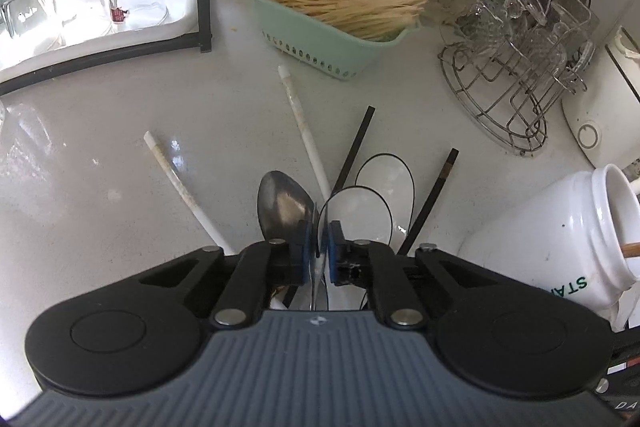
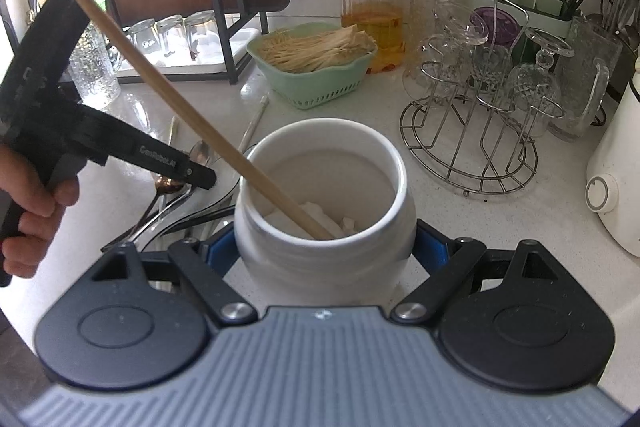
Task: Organize utensils
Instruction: 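Grasp a thin metal spoon from the pile with the left tool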
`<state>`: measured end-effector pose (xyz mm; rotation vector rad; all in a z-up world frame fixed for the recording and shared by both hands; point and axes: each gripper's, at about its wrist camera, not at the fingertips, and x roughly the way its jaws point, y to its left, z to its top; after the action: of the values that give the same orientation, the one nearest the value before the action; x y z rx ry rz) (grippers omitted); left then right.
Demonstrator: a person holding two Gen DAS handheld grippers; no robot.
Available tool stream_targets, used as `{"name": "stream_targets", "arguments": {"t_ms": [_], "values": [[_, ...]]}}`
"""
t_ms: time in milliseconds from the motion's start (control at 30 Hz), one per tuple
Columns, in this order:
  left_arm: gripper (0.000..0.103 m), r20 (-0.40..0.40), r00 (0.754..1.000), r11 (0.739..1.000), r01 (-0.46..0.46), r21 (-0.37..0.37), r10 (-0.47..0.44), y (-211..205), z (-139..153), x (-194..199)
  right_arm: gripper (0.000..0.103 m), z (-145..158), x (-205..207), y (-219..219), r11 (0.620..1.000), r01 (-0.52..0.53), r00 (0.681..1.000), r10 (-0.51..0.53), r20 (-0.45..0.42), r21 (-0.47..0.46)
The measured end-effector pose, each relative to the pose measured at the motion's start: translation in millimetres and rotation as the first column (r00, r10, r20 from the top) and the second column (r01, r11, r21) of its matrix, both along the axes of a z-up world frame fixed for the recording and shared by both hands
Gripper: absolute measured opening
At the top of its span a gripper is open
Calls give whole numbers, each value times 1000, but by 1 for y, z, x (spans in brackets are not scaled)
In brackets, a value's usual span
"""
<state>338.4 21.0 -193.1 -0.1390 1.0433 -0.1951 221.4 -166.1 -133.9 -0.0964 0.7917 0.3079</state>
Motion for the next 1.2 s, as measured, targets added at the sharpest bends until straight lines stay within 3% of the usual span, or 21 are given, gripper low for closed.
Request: {"name": "stream_targets", "arguments": {"t_ms": [300,1200], "values": [[10,-4,1000,999,-19,-35,19,6,6,-7,91,0,0,0,1000,3,1000,-3,2,-2],[10,84,991,989,-98,-111,108,4,83,-57,91,2,-2,-1,998,-59,998,59,-5,-7]]}}
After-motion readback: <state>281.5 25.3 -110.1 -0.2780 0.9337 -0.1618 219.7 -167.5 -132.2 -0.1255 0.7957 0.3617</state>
